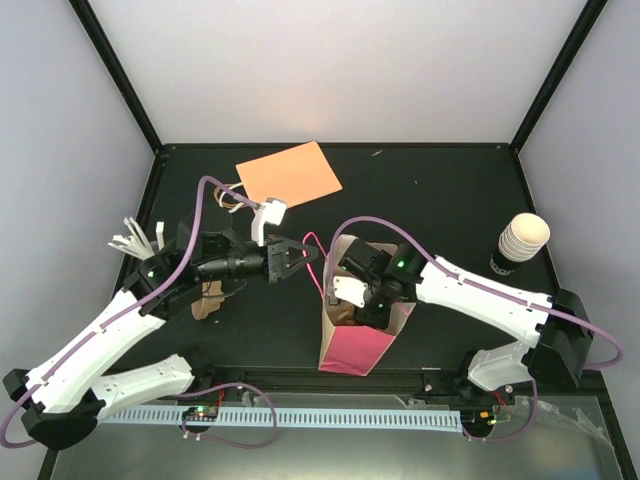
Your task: Pack the takeout coffee
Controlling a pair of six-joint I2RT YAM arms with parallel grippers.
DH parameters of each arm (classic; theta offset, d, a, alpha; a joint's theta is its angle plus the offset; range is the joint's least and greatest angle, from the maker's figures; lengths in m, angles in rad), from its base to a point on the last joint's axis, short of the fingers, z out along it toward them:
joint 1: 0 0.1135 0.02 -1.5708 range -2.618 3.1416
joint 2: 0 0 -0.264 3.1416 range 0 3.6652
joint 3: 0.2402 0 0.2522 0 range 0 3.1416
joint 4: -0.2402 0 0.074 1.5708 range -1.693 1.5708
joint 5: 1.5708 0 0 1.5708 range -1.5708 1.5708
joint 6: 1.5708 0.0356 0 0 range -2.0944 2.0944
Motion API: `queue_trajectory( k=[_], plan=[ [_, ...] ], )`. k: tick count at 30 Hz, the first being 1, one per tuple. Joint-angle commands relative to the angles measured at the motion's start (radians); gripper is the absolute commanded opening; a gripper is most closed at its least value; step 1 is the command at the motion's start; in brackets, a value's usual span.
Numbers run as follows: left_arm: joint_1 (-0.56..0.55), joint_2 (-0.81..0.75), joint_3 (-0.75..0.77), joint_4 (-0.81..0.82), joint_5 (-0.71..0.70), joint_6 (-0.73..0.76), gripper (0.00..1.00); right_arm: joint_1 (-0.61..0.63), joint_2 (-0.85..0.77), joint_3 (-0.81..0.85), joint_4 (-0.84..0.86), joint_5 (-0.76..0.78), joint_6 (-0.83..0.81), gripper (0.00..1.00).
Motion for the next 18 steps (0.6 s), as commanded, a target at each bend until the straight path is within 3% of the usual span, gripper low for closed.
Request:
queue_trajectory(
  k=[1,18],
  plan=[
    [-0.005,-0.015,0.049,0.009,-0.019,0.017,0.02,-0.002,0.025,-0.019,0.038,-0.036,0.021,0.32],
    [-0.006,-0.015,0.041,-0.059,-0.077,0.032,0.02,-0.002,0.132,-0.078,0.151,-0.074,0.041,0.32]
  ],
)
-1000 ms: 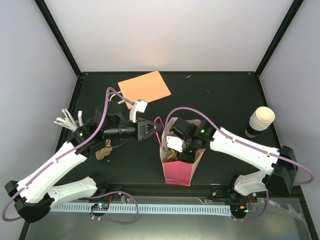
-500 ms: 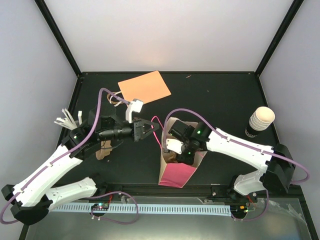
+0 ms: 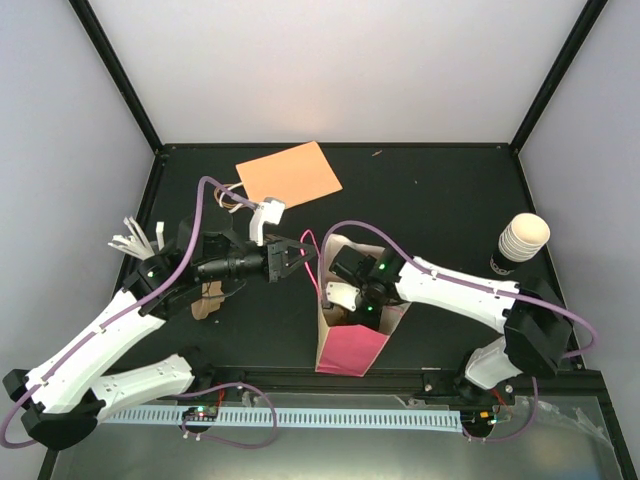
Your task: Pack the takeout coffee
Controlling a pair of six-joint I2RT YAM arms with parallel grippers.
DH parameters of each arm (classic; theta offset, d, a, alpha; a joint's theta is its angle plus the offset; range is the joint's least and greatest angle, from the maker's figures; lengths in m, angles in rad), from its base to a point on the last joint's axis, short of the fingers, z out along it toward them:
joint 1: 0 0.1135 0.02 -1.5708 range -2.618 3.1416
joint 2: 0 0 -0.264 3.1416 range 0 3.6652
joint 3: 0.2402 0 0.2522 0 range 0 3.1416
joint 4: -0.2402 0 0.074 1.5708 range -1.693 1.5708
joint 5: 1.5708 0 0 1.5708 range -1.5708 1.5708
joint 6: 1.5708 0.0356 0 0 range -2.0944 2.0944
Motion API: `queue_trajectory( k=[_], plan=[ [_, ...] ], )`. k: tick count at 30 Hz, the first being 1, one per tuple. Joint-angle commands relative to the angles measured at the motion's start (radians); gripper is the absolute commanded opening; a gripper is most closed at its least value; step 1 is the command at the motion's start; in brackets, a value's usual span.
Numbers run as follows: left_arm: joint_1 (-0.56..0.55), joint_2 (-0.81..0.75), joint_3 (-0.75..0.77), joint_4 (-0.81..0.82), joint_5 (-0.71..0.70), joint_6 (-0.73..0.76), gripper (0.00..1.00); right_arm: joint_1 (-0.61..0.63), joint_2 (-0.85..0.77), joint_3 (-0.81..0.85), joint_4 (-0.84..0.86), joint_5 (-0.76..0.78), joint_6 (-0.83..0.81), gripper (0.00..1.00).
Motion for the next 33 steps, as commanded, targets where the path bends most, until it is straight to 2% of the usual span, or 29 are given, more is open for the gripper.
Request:
queue_trajectory(
  k=[1,10,27,29,30,33],
  plan=[
    [-0.006,-0.015,0.040,-0.054,-0.051,0.033,0.02,-0.001,0.024,-0.021,0.043,-0.038,0.013,0.32],
    [-0.004,-0.041,0.025,-0.130,-0.106,0.052,0.02,0.001,0.081,-0.050,0.085,-0.037,0.026,0.32],
    [-0.003,-0.059,0.002,-0.148,-0.123,0.058,0.01,0.003,0.135,-0.048,0.128,-0.012,0.035,0.39],
    [-0.002,-0.058,0.003,-0.148,-0.124,0.060,0.02,0.003,0.134,-0.048,0.128,-0.014,0.036,0.43],
    [-0.002,-0.058,0.003,-0.148,-0.124,0.060,0.02,0.002,0.130,-0.047,0.127,-0.015,0.036,0.48],
    [-0.002,-0.053,0.005,-0.149,-0.122,0.063,0.02,0.003,0.109,-0.048,0.130,-0.001,0.041,0.74]
  ],
)
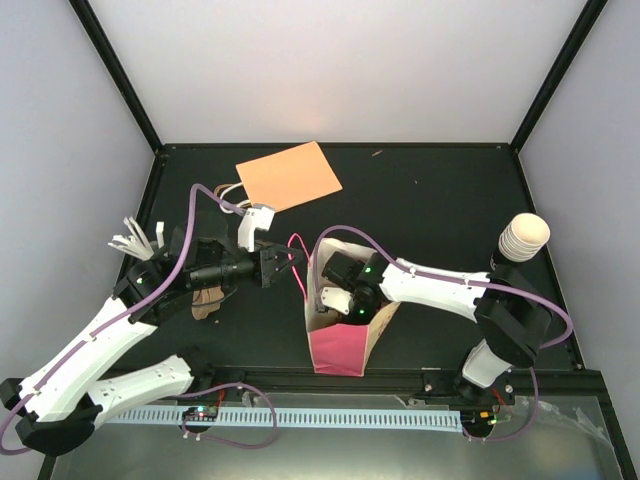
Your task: Pack the takeout coffee
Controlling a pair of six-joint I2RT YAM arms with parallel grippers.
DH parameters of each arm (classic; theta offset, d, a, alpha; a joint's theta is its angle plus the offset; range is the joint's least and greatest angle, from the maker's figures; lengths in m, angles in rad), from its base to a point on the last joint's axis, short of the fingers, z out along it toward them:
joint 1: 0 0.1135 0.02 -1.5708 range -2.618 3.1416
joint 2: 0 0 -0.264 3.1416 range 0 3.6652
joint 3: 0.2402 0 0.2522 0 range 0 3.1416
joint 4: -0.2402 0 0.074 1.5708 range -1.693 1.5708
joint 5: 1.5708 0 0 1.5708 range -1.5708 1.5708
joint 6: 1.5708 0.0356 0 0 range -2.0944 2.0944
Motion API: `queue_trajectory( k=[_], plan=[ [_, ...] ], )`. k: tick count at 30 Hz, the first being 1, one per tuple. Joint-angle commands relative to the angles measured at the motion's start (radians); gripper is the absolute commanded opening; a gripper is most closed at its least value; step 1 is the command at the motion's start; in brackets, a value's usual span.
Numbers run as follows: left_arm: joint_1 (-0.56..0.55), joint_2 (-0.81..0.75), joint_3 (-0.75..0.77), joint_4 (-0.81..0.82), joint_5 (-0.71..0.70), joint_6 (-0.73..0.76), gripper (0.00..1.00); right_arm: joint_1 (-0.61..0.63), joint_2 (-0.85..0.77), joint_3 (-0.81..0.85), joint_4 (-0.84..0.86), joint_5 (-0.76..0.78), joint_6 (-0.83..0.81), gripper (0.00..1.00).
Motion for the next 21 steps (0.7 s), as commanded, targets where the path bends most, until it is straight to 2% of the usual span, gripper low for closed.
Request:
queue_trajectory(
  k=[1,2,4,5,21],
  plan=[
    [-0.002,-0.005,0.007,-0.018,-0.015,0.022,0.02,0.002,-0.025,-0.013,0.034,0.014,0.003,0.77],
    [-0.003,-0.003,0.008,-0.019,-0.015,0.023,0.02,0.002,-0.034,-0.013,0.034,0.012,0.001,0.81],
    [-0.002,0.000,0.009,-0.017,-0.012,0.024,0.01,0.002,-0.048,-0.009,0.033,0.017,0.004,0.96],
    [-0.001,0.002,0.010,-0.016,-0.012,0.025,0.02,0.002,-0.053,-0.007,0.031,0.020,0.006,0.99],
    [0.000,0.002,0.009,-0.024,-0.023,0.027,0.01,0.002,-0.200,0.061,-0.039,0.048,0.012,1.00]
  ],
)
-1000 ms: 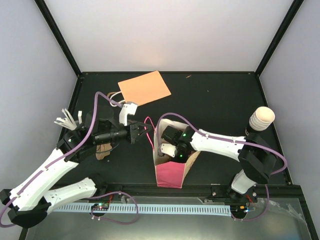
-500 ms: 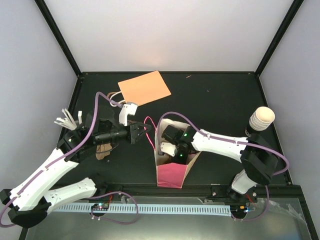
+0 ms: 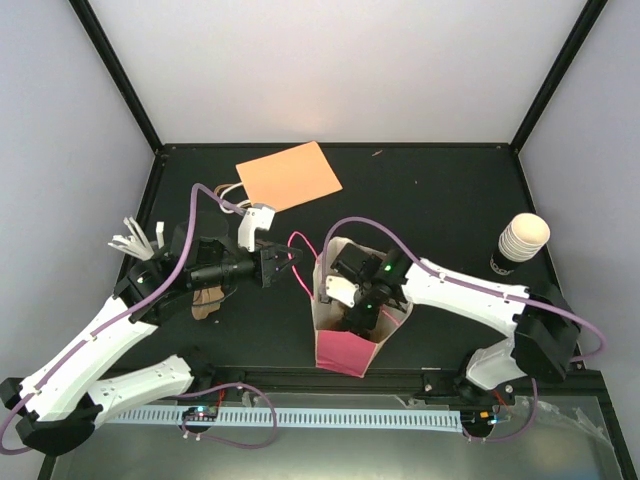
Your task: Pack the takeout coffee
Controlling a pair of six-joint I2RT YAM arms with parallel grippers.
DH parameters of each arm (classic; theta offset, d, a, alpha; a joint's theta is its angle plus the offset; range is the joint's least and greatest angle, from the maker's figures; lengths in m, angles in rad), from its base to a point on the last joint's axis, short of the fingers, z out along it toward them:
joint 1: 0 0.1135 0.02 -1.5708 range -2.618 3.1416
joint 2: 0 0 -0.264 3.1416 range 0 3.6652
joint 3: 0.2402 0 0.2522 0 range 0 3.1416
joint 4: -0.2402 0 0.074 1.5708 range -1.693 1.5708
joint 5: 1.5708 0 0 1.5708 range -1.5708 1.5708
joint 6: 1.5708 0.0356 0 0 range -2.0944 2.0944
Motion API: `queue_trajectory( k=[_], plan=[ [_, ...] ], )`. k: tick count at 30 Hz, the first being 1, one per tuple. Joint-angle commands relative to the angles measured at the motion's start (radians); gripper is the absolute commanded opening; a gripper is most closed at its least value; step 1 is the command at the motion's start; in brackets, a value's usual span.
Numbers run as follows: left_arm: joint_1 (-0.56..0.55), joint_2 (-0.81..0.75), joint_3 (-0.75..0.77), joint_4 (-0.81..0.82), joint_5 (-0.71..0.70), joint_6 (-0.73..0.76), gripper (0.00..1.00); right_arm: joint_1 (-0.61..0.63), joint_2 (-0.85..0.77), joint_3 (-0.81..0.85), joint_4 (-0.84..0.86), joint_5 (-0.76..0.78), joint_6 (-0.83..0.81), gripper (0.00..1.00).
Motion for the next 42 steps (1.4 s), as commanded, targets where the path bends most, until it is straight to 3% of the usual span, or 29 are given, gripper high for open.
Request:
queue_trajectory(
  k=[1,25,42],
  plan=[
    [0.001,0.000,0.009,-0.021,-0.015,0.016,0.02,0.002,-0.065,0.054,-0.027,0.019,0.006,1.00],
    [0.001,0.004,0.009,-0.024,-0.012,0.012,0.01,0.002,-0.180,0.166,-0.080,0.008,-0.033,1.00],
    [0.001,0.007,0.008,-0.024,-0.010,0.010,0.02,0.002,-0.344,0.236,0.009,0.073,-0.023,1.00]
  ],
)
